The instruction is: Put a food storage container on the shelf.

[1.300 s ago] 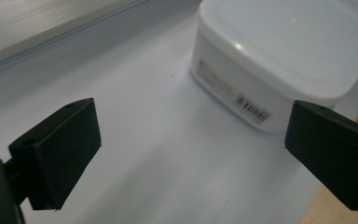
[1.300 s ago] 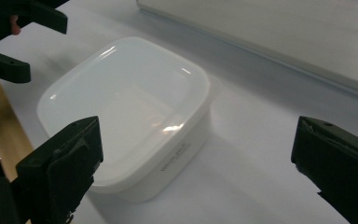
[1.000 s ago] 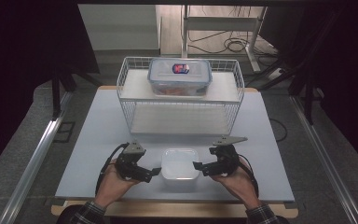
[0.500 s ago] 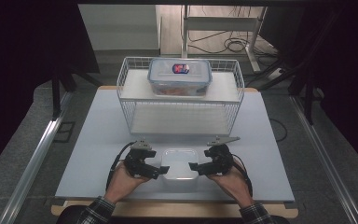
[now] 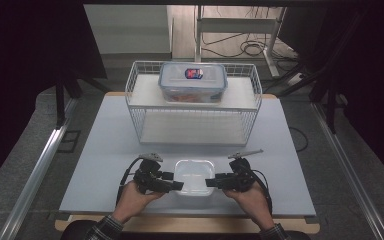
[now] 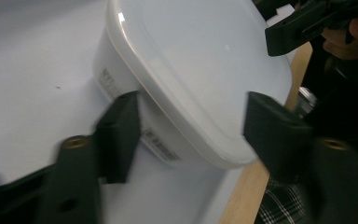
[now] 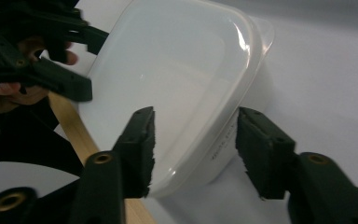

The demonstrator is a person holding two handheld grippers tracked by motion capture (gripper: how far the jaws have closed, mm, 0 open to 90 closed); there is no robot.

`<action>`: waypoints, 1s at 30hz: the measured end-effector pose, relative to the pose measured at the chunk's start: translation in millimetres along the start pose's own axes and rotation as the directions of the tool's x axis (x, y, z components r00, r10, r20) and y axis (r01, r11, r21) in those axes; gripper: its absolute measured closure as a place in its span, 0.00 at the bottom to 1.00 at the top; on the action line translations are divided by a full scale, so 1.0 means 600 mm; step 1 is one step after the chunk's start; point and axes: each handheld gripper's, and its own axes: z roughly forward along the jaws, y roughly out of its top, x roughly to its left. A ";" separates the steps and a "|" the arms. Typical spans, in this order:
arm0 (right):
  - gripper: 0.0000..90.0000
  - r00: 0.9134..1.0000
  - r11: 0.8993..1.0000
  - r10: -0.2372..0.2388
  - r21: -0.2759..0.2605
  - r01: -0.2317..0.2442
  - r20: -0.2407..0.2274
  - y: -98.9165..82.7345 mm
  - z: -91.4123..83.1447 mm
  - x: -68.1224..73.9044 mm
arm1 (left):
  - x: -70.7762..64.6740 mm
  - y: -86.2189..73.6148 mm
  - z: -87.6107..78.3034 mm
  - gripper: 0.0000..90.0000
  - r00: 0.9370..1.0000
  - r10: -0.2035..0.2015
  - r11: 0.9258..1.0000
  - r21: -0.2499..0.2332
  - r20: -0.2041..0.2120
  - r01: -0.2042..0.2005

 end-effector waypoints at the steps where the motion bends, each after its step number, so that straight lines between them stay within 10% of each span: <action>1: 0.61 1.000 1.000 0.001 -0.005 -0.001 0.015 -0.002 -0.005 0.002 | -0.003 0.001 -0.005 0.55 1.000 0.001 1.000 -0.012 -0.014 -0.001; 10: 0.88 0.999 0.994 -0.013 -0.107 0.017 0.043 -0.004 -0.027 0.005 | -0.001 -0.001 -0.023 0.88 0.997 -0.018 0.993 -0.116 -0.077 0.009; 30: 0.88 0.983 0.960 -0.117 -0.236 0.148 0.143 0.016 -0.040 0.042 | -0.008 0.021 -0.049 0.88 0.993 -0.016 0.983 -0.182 -0.115 -0.005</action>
